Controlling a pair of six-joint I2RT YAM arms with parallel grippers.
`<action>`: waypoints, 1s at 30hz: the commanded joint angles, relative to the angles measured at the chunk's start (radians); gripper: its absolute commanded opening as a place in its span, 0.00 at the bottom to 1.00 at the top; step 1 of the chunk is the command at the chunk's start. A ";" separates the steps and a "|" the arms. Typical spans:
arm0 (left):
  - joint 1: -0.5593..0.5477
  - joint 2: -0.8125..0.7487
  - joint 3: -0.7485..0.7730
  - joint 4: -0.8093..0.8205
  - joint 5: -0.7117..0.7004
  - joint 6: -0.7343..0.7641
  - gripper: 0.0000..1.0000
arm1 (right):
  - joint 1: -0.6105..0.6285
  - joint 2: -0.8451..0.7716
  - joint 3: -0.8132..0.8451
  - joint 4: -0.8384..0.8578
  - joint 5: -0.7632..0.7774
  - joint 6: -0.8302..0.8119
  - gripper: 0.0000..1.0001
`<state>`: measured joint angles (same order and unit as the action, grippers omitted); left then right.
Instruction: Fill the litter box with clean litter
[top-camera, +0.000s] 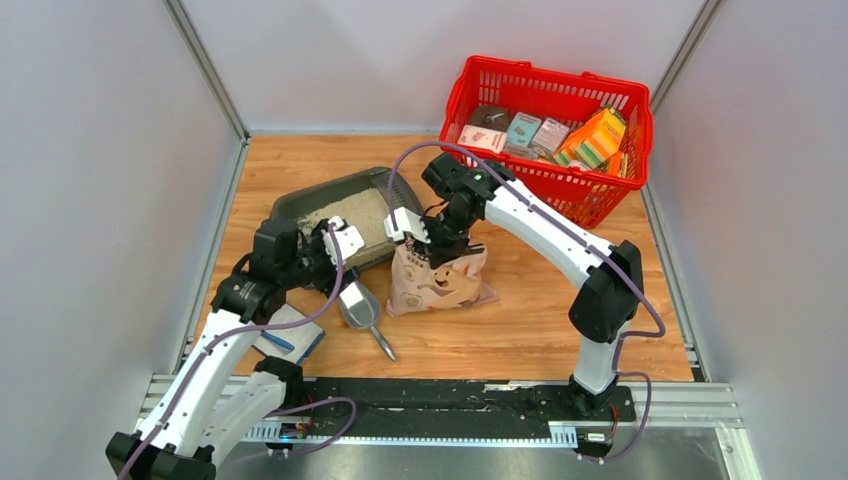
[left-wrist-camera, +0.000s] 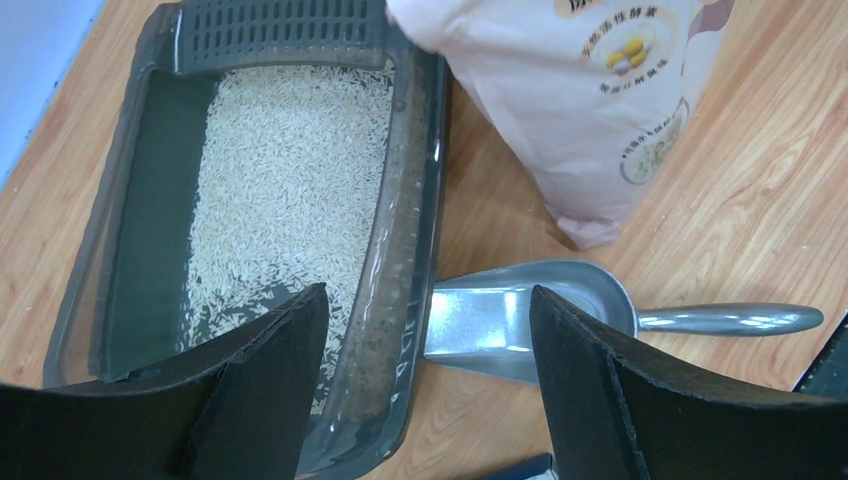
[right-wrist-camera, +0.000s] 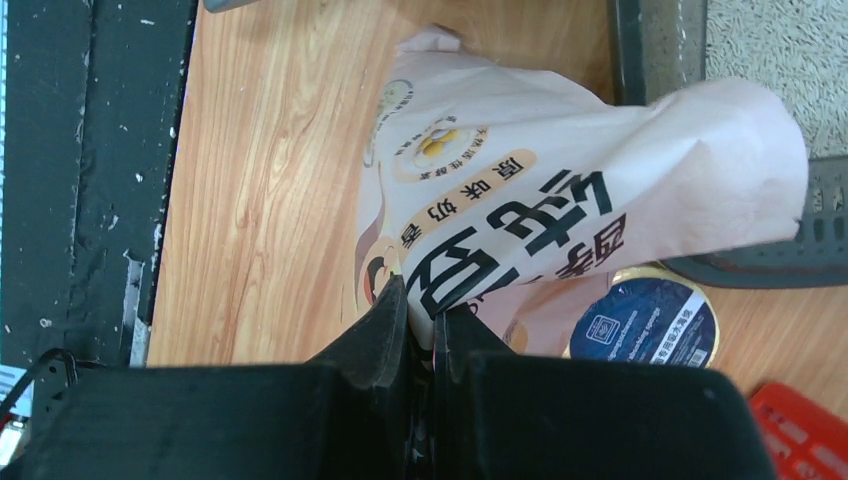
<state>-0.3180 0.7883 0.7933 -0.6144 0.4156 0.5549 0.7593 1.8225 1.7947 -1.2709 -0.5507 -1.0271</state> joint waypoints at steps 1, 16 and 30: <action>0.000 -0.023 -0.017 0.034 0.109 0.017 0.81 | 0.023 -0.025 0.133 -0.042 -0.127 -0.103 0.04; -0.176 0.322 0.205 0.207 0.366 0.241 0.87 | -0.175 -0.474 -0.245 0.198 0.077 0.268 0.81; -0.231 0.609 0.366 -0.154 0.431 0.438 0.56 | -0.284 -0.459 -0.285 0.262 0.086 0.391 0.83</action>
<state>-0.5438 1.4288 1.1713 -0.7090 0.7975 0.9489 0.4706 1.3331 1.4857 -1.0599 -0.4480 -0.6643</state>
